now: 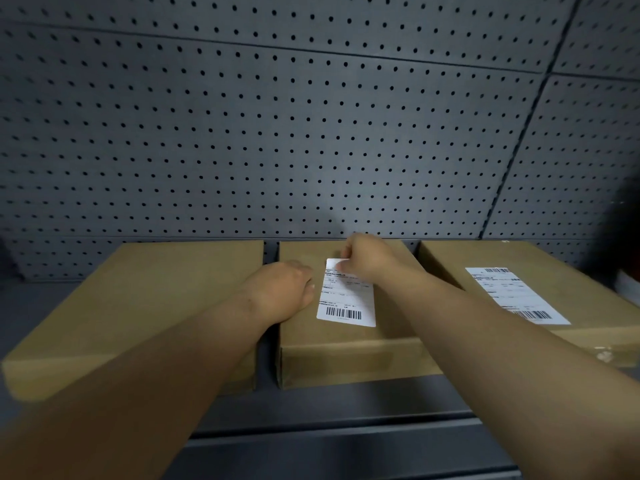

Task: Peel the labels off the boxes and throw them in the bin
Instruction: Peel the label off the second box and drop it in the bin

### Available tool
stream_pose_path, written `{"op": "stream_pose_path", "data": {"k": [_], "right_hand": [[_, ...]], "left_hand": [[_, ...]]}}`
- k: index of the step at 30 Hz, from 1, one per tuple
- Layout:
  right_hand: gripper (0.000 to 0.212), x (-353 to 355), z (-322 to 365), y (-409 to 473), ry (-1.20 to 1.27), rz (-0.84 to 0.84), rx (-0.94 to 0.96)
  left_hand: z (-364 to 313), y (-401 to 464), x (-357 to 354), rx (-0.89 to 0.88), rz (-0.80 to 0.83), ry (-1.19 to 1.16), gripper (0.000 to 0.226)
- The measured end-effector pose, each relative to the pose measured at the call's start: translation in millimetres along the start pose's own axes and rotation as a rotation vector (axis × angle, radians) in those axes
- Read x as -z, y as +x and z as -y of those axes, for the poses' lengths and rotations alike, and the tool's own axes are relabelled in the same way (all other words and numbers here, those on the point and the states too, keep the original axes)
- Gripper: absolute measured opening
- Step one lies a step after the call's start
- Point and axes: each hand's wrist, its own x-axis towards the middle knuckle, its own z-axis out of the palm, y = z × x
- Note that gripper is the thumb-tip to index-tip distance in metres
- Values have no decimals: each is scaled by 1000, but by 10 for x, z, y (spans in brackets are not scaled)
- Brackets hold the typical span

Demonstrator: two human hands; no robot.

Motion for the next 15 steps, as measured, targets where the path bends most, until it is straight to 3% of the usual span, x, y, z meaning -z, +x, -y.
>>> {"op": "stream_pose_path", "data": {"k": [3,15], "right_hand": [[27,-26,75,30,-35,22,-16],[26,-97,134,-58,-181,-77,134]], "left_hand": [[11,-2,-15,1,-7,-12,30],[46,0,-59,-6,-31,-23,30]]}}
